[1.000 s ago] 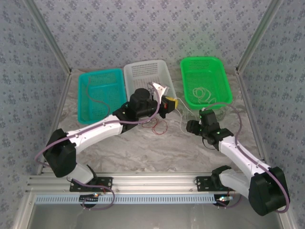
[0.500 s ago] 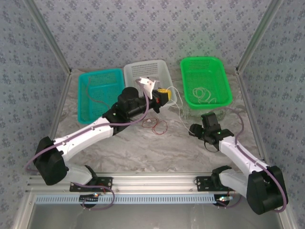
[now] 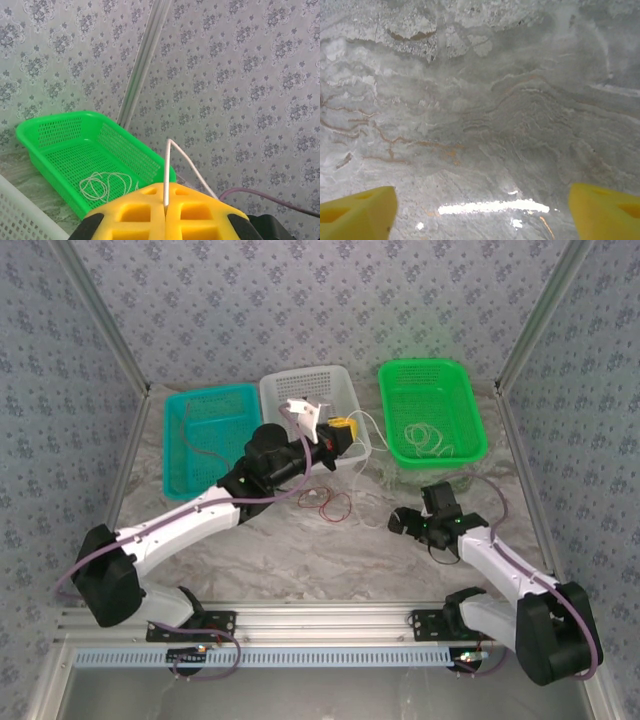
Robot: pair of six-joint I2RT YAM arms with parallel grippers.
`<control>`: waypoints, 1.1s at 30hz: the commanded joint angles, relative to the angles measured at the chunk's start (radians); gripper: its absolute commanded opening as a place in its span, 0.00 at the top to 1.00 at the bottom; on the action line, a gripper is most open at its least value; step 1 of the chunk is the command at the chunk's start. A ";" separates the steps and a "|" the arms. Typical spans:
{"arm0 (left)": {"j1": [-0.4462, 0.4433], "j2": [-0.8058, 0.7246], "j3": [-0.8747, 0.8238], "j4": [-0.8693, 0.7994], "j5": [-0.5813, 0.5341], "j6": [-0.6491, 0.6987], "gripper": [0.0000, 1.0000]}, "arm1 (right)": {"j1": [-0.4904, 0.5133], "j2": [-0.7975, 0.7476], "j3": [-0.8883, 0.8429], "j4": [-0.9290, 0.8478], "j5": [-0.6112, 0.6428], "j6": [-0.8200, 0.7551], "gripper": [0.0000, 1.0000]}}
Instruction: Untangle the cables
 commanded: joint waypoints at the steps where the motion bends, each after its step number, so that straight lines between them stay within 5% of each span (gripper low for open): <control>1: 0.001 0.026 0.039 0.022 -0.007 -0.019 0.95 | -0.020 -0.098 0.054 -0.069 0.048 -0.023 0.04; 7: 0.001 0.035 0.044 -0.082 -0.032 -0.023 0.95 | -0.115 -0.303 0.116 -0.097 0.058 -0.044 0.04; 23: 0.004 0.045 0.055 -0.266 -0.075 0.089 0.94 | -0.232 -0.284 0.386 -0.271 0.076 -0.223 0.10; 29: 0.005 0.060 0.072 -0.295 -0.032 0.077 0.94 | -0.250 -0.237 0.377 -0.069 -0.245 -0.179 0.13; 33: 0.006 0.075 0.085 -0.293 0.000 0.053 0.94 | -0.177 -0.214 0.371 0.011 -0.296 -0.197 0.14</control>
